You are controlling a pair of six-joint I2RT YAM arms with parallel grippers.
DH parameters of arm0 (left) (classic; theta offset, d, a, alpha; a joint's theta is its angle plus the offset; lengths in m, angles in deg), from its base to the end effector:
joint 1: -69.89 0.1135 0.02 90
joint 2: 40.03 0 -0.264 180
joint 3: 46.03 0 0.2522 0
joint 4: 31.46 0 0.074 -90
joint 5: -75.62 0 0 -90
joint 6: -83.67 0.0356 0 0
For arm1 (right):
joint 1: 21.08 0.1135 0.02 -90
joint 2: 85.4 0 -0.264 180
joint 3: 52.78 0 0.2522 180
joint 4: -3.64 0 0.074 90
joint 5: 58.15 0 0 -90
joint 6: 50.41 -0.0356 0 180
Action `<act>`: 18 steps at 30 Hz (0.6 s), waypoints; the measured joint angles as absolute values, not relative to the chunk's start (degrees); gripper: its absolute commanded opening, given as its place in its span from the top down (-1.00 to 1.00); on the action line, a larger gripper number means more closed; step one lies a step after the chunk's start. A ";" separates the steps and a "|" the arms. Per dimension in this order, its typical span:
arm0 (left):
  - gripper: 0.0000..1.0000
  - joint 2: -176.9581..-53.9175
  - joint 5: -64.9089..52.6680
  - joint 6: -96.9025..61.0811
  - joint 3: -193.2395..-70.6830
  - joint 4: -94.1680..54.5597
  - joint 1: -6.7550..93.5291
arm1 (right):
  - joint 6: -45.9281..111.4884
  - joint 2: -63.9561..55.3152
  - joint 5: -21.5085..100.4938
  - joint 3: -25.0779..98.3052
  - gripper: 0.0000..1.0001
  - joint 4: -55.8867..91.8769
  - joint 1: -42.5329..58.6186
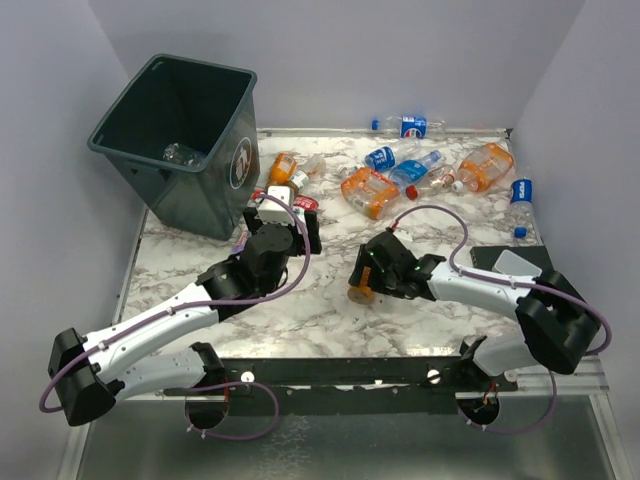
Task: Put the plastic bottles in the bin
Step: Pick up the plastic bottle at the center of the board.
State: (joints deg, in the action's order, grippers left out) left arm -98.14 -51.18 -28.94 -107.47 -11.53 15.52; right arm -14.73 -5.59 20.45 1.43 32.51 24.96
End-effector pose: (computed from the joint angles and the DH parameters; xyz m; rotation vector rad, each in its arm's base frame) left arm 0.1516 -0.1750 0.3230 0.0619 1.8150 -0.3588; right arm 0.1883 0.1852 0.1757 0.2662 2.5449 0.4659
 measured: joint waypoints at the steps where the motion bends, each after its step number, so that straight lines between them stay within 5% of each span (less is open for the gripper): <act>1: -0.94 -97.90 -52.88 -27.91 -107.45 -11.22 15.52 | -14.75 -4.72 20.65 1.67 -0.84 32.93 24.96; 18: -0.95 -95.19 -58.98 -25.20 -104.28 -9.69 15.56 | -13.92 -0.26 23.32 3.39 0.21 32.27 24.98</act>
